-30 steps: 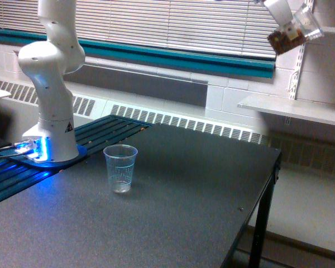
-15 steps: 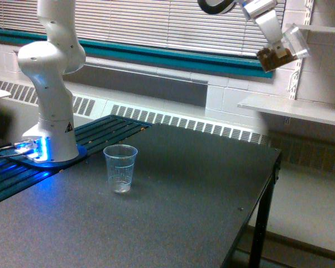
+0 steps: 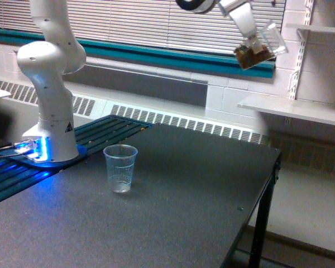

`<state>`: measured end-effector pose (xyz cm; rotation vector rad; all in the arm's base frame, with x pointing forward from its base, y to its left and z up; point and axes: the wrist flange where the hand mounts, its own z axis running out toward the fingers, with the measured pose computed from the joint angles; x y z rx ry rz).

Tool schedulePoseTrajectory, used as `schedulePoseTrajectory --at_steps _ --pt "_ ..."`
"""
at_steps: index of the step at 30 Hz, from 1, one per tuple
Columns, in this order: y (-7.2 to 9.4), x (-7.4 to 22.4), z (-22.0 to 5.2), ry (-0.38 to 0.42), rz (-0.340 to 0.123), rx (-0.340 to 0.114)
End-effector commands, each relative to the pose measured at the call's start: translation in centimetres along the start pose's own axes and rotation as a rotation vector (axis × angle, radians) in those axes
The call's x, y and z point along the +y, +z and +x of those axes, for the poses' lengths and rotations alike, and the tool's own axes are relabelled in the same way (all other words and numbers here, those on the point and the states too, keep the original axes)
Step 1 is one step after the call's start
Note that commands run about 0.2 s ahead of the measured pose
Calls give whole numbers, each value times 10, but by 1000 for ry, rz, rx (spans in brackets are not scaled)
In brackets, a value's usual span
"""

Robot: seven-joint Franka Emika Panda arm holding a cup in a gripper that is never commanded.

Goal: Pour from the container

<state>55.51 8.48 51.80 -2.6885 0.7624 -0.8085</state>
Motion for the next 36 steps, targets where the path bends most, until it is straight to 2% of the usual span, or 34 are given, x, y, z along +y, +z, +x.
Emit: schedulePoseTrajectory --at_steps 1,21,36 --pt "-11 27 -9 -3 -28 18" --pt "-49 106 -59 -56 -120 1" --pt "-67 161 -95 -60 -175 -46"
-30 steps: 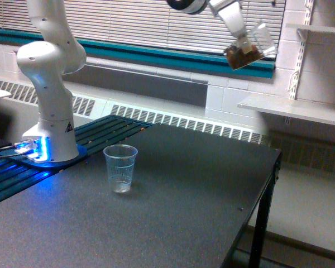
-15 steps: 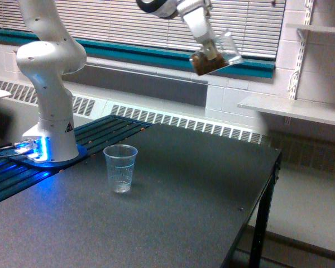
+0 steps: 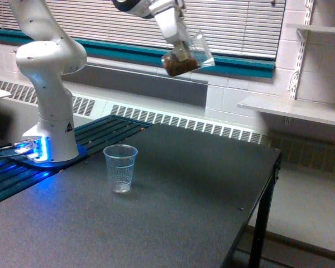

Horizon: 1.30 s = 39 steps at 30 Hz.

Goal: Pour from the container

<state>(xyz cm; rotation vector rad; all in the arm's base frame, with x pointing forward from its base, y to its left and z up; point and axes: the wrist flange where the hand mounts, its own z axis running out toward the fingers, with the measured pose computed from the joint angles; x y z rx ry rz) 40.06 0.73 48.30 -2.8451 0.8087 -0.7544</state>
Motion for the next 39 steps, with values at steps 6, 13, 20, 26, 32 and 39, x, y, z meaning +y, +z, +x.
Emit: schedulePoseTrajectory --at_steps 6,13,20,26,32,39 --pt "1 42 -25 -8 -48 -44" --pt "-3 68 -38 16 -81 -72" --pt "-4 93 -47 41 -128 -96" --pt "-3 107 -57 60 -143 -121" --pt "1 118 -72 67 -163 -156" --pt "4 130 -88 85 -182 -192"
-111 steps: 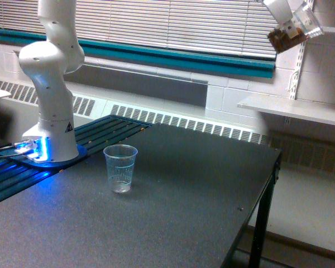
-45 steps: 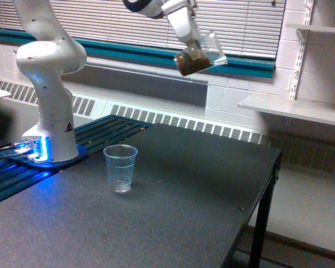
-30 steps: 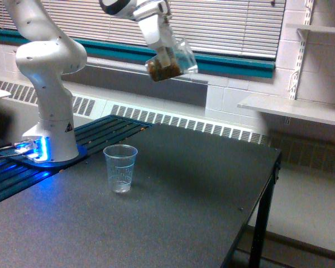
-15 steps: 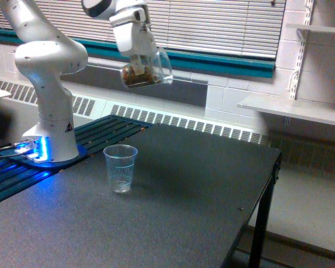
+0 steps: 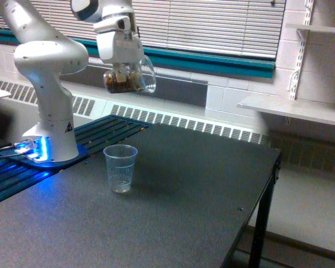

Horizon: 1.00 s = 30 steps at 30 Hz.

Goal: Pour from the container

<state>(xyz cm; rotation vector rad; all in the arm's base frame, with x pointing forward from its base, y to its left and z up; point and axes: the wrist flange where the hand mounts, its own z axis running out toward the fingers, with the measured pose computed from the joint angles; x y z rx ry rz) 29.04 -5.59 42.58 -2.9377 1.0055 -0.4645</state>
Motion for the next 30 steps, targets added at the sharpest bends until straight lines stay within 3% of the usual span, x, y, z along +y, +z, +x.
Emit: schedulePoseTrajectory --at_steps 1,18,30 --pt "10 14 -14 -1 -25 -36" --pt "6 42 -22 80 -43 -67" --pt "12 57 -23 108 -68 -120"
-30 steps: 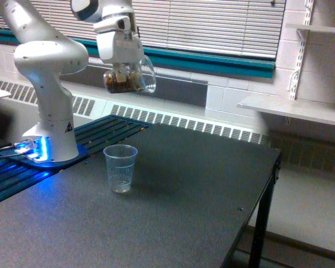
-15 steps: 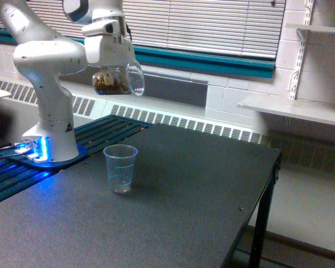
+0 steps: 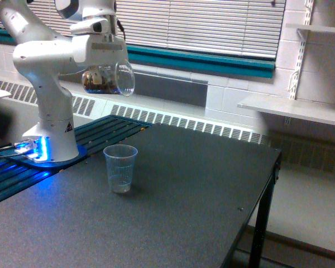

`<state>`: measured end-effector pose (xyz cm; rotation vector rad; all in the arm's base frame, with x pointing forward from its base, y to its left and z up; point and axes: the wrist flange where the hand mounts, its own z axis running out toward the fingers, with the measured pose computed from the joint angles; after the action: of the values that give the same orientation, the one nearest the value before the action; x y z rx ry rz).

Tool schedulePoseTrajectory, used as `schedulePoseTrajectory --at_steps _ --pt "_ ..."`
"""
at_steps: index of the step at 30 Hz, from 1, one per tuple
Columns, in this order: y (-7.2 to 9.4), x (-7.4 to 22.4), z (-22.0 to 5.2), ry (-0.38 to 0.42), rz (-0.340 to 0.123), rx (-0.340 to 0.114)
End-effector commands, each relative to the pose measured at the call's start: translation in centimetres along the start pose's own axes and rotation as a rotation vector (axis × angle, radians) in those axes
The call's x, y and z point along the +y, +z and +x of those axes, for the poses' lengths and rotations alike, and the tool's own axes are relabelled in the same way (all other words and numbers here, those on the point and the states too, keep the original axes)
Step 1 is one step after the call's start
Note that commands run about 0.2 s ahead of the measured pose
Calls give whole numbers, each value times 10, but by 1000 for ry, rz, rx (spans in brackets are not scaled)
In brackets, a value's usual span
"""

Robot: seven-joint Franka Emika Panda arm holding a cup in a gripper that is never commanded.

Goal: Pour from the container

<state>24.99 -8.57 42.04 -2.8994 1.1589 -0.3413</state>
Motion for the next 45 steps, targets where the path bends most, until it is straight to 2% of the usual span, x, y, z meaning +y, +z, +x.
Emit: schedulePoseTrajectory --at_steps 1,24,45 --pt "17 9 -7 13 -31 -53" --pt "50 12 -6 21 -90 -146" --pt "71 5 -18 -2 -157 -217"
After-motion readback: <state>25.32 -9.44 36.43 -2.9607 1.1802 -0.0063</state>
